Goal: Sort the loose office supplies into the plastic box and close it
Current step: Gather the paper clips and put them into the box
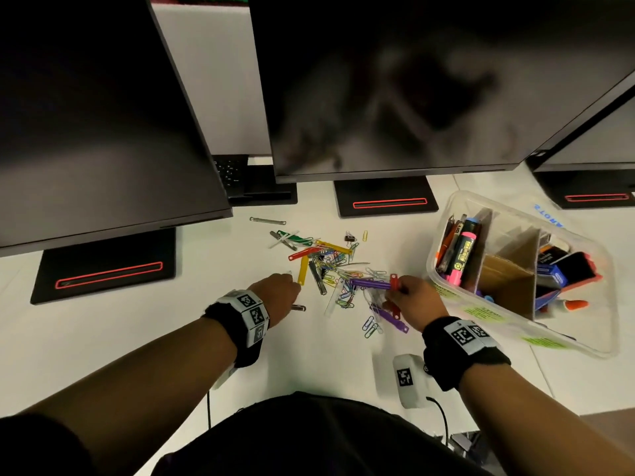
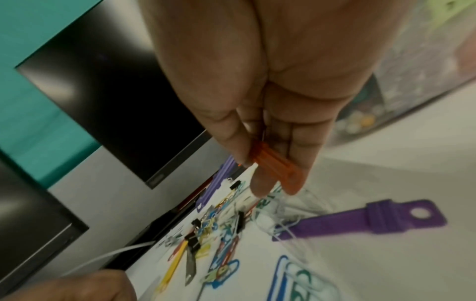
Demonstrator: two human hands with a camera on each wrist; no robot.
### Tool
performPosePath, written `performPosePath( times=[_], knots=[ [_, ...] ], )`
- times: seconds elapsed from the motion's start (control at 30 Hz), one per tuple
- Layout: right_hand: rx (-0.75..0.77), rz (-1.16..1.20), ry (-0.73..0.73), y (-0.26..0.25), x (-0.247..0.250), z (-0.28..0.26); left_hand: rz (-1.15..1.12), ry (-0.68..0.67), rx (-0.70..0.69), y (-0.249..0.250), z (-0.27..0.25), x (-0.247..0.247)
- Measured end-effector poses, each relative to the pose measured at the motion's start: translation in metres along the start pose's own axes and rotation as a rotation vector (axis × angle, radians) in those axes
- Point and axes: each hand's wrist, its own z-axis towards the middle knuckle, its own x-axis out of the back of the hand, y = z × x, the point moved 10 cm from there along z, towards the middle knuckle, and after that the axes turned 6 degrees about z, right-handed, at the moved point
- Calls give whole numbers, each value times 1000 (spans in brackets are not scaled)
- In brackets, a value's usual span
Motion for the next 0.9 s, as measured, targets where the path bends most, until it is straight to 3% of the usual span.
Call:
performPosePath(
  times=[0.13,0.23,0.33,0.4,0.7,0.8,0.9],
  knots=[
    [-130,153,5,27,3,-5,-15,47,-15,2,5,-2],
    [-198,3,-41,40,-1,-9,-58,56,3,2,5,0],
    [-170,-340,-102,42,-7,-14,-88,25,-10,7,3,1],
    [-157,-429,-107,42,-9,-16,-105,25,-15,9,3,1],
    [-23,-415,-19,25,-3,-13,-237,106,-37,18,-8,14],
    [9,-358,-23,21,-11,-14,-342,151,52,6,-12,20],
    [-10,-386,-133,28,-28,-18,-487,183,132,-11,-16,23]
  ],
)
